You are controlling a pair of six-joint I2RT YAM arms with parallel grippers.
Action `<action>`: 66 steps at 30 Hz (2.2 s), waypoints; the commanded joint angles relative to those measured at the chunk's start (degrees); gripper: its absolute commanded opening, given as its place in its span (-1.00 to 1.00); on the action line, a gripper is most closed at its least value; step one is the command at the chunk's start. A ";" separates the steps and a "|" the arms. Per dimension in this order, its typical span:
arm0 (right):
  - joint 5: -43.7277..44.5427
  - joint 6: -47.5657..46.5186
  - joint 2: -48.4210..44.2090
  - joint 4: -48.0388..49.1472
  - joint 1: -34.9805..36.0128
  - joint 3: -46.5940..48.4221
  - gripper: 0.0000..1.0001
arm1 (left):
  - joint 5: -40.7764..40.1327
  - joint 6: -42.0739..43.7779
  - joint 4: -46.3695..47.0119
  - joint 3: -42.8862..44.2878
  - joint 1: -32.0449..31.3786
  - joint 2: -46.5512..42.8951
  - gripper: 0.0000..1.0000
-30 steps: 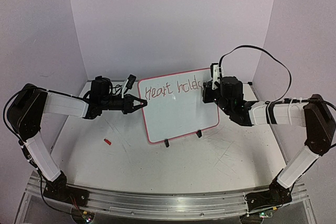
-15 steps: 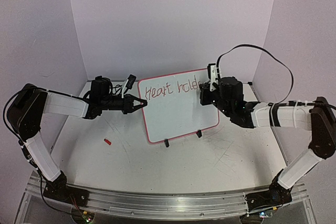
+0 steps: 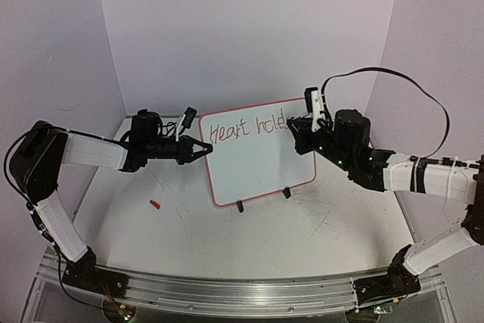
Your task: Write a sentence on the whiteboard
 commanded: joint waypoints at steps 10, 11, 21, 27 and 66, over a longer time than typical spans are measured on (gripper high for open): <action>-6.93 -6.85 10.46 -3.59 7.97 9.01 -1.00 | -10.87 5.92 -1.72 2.15 0.10 0.78 -1.00; -7.01 -7.03 11.40 -3.42 8.71 9.74 -1.00 | -10.89 5.95 -1.71 2.07 0.10 0.77 -1.00; -5.42 -7.73 17.13 -1.56 11.80 13.76 -1.00 | -11.23 6.58 -1.66 0.36 0.10 0.12 -1.00; -5.10 -7.40 18.04 -0.89 11.88 13.67 -1.00 | -11.49 6.74 -1.70 0.38 0.05 -0.06 -1.00; 0.55 -9.54 28.58 3.51 14.44 20.88 -1.00 | -11.41 7.62 -2.05 0.20 0.10 -0.05 -1.00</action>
